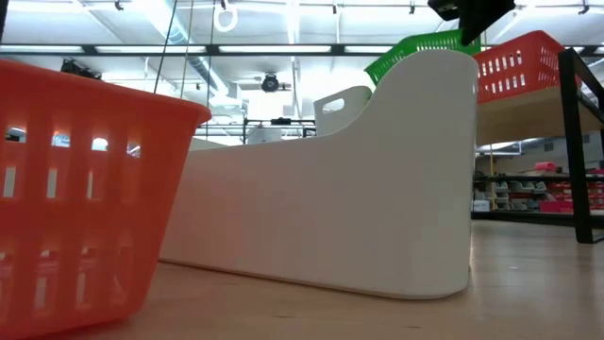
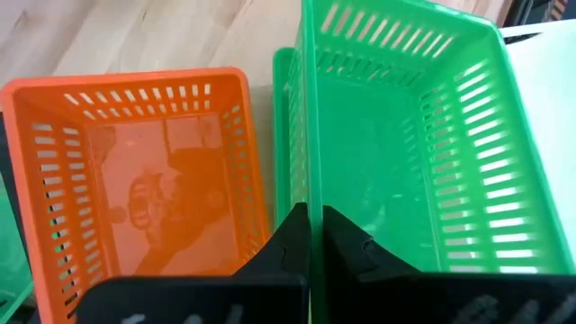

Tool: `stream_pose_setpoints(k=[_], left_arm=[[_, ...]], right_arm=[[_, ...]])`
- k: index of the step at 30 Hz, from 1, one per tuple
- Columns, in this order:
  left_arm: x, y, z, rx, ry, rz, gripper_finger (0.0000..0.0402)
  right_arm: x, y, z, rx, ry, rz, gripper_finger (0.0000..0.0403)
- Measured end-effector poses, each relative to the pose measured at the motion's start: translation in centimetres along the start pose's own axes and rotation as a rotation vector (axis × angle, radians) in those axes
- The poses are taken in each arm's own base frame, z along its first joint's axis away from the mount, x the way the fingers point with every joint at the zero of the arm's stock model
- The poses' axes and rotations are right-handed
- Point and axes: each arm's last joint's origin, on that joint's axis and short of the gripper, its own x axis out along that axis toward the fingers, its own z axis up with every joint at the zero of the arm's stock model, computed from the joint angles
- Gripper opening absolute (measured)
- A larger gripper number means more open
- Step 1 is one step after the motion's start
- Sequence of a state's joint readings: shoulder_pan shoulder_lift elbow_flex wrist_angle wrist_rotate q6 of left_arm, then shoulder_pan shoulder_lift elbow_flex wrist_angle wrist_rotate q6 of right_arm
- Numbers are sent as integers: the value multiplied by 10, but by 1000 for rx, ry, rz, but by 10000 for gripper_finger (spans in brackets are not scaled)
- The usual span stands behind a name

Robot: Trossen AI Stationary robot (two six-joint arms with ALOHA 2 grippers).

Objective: Stack baskets on shelf by color
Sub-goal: Stack the left green bin on top of the green bin on the shelf

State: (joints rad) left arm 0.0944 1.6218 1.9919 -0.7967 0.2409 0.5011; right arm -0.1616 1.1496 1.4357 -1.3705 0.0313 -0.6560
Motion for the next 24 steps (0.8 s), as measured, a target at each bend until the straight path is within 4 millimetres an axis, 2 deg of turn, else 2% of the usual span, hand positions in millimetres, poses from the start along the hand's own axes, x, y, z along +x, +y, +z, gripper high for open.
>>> stream_pose_setpoints(k=[16, 24], left_arm=[[0, 0, 0, -21, 1, -1, 128], [0, 0, 0, -20, 0, -1, 128]], right_arm=[[23, 3, -1, 1, 7, 38, 10], [29, -1, -8, 64, 37, 44, 33]])
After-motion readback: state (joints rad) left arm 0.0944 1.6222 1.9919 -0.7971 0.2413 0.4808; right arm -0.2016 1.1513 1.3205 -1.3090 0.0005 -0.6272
